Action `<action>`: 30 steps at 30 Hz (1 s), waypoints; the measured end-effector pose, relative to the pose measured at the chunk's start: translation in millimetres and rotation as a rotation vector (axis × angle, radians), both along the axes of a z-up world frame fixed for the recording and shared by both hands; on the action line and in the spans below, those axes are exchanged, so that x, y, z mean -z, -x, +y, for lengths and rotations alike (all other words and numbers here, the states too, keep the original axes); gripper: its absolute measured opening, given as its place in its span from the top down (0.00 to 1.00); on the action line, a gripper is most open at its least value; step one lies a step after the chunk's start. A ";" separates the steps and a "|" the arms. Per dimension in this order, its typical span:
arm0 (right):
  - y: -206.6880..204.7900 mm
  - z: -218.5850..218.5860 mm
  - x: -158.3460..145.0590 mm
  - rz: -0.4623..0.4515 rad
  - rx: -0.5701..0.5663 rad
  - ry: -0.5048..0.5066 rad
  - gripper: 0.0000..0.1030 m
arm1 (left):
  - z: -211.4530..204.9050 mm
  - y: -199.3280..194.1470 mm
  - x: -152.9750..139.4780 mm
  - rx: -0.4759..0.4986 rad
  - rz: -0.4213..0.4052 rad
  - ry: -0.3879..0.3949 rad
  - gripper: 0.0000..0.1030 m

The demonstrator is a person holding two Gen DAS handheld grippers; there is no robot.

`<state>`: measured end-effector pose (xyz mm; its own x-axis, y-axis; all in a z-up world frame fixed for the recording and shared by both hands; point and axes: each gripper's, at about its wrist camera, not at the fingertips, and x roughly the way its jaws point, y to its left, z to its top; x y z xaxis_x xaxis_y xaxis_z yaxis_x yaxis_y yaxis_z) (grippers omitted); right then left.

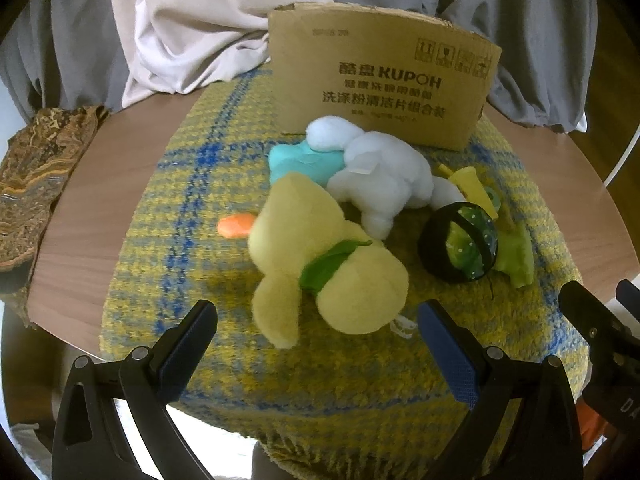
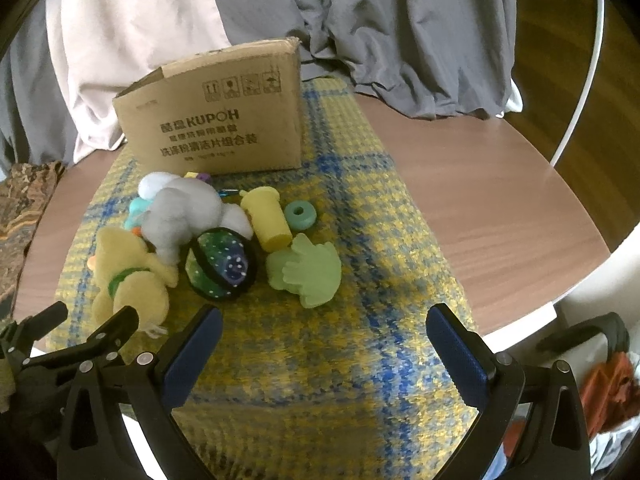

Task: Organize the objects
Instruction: 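Grasp the yellow plush duck with the left tool while the right tool grasps the green frog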

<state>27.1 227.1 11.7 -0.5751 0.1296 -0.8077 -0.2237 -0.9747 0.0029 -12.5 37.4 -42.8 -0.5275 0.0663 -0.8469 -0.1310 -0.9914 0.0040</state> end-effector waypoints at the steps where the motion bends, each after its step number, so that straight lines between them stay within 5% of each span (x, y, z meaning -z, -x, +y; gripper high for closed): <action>1: 0.5 1.3 1.4 -0.002 0.003 0.000 0.01 | 2.2 0.8 1.5 0.004 0.000 -0.001 0.01; 6: 3.6 8.6 9.2 0.003 0.015 0.007 0.01 | 10.4 5.5 6.3 0.018 0.011 0.005 0.01; 10: 8.8 14.8 17.0 0.025 0.015 0.021 0.01 | 18.4 10.0 11.1 0.037 0.015 0.019 0.20; 30: 49.0 8.6 54.1 -0.019 -0.034 -0.010 0.01 | 20.5 26.0 36.8 -0.033 0.017 0.057 0.21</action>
